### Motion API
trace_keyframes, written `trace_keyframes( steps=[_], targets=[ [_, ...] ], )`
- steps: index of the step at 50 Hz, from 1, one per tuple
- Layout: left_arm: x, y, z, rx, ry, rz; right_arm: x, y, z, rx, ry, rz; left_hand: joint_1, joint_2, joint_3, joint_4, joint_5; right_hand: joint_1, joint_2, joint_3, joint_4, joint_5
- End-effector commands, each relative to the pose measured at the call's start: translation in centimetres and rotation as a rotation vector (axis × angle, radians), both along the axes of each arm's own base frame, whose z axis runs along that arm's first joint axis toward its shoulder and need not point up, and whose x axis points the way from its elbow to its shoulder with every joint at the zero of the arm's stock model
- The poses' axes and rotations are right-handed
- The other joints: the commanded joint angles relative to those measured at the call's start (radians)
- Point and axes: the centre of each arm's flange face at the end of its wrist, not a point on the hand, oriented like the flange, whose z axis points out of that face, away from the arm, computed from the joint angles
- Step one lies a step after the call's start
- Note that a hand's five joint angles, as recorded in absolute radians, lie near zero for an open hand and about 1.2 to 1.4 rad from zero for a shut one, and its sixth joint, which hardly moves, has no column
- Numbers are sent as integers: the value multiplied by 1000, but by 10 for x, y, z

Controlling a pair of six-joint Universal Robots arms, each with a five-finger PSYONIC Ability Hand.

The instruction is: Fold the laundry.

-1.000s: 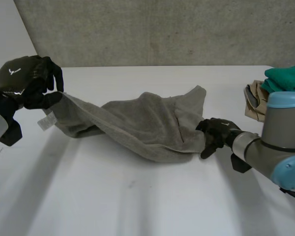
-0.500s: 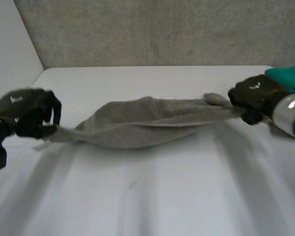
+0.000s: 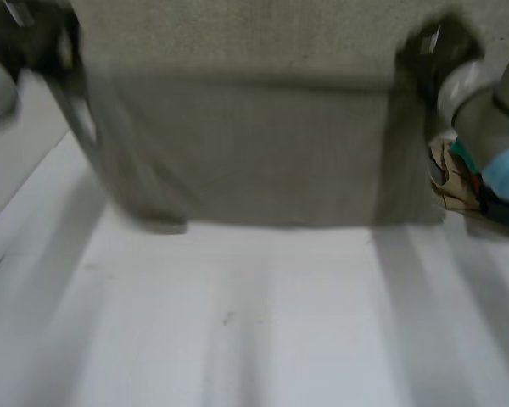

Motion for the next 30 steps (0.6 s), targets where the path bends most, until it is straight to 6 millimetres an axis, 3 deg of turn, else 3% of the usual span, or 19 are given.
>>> trace_keyframes(
  steps=[1,6,10,11,13,16,18,23,25,30],
  targets=[
    [26,-18,110,-445,294,59,7,10,82,-482,-352,170,261,197,203,194,219,278,218,211,201,224],
    [33,-28,85,-324,272,77,9,19,68,-458,-342,245,261,197,203,194,219,278,218,211,201,224],
    [34,-27,44,-167,251,93,13,19,31,-288,-312,246,261,197,203,194,219,278,218,211,201,224],
    [37,-25,27,-116,244,108,14,17,12,-207,-297,244,261,197,203,194,219,278,218,211,201,224],
    [39,-21,7,-55,237,116,16,15,-8,-135,-280,238,261,197,203,194,219,278,218,211,201,224],
    [37,-9,-34,56,216,108,22,17,-63,54,-231,236,261,197,203,194,219,278,218,211,201,224],
    [31,8,-81,162,177,73,23,18,-97,158,-204,231,261,197,203,194,219,278,218,211,201,224],
    [24,39,-145,302,110,27,18,23,-161,362,-161,198,261,197,203,194,219,278,218,211,201,224],
    [24,49,-161,330,84,19,15,24,-171,406,-159,183,261,197,203,194,219,246,186,178,169,192],
    [28,54,-169,348,73,28,3,25,-173,481,-225,140,261,197,203,194,219,-47,-107,-115,-124,-101]
  ],
)
